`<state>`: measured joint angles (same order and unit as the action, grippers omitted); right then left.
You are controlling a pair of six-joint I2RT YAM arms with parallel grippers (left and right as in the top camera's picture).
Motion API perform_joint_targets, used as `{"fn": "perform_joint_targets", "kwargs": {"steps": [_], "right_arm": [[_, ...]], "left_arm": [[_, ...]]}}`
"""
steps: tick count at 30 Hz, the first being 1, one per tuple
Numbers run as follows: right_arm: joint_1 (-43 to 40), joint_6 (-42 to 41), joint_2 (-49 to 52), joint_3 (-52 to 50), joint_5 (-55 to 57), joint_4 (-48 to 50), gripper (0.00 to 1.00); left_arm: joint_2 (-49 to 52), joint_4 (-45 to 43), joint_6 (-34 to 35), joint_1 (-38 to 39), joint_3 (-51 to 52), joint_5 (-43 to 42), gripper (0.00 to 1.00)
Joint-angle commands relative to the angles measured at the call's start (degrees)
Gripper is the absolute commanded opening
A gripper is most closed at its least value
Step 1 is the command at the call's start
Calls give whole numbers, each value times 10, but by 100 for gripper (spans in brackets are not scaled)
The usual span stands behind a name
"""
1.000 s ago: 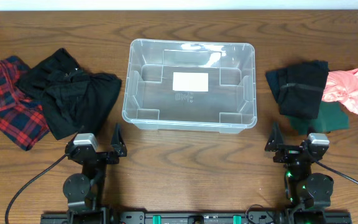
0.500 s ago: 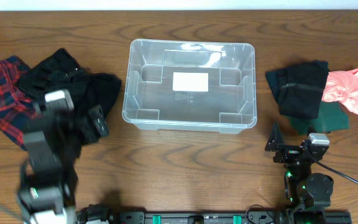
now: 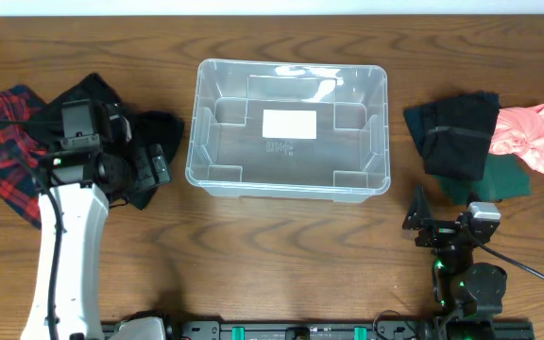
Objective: Pack container
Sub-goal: 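Reach the left gripper to the black clothes and grasp them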
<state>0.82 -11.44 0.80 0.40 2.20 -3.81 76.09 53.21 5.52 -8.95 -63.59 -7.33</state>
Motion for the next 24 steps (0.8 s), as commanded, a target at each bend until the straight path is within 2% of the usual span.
{"fn": "perform_joint_targets", "kwargs": {"steps": [1, 9, 24], "right_arm": [[-4, 8, 0, -1, 6, -1, 99], [-4, 8, 0, -1, 6, -1, 99], [-4, 8, 0, -1, 6, -1, 99]], "left_arm": [[12, 3, -21, -2, -6, -2, 98], [40, -6, -59, -3, -5, -2, 98], [126, -82, -59, -2, -4, 2, 98]]}}
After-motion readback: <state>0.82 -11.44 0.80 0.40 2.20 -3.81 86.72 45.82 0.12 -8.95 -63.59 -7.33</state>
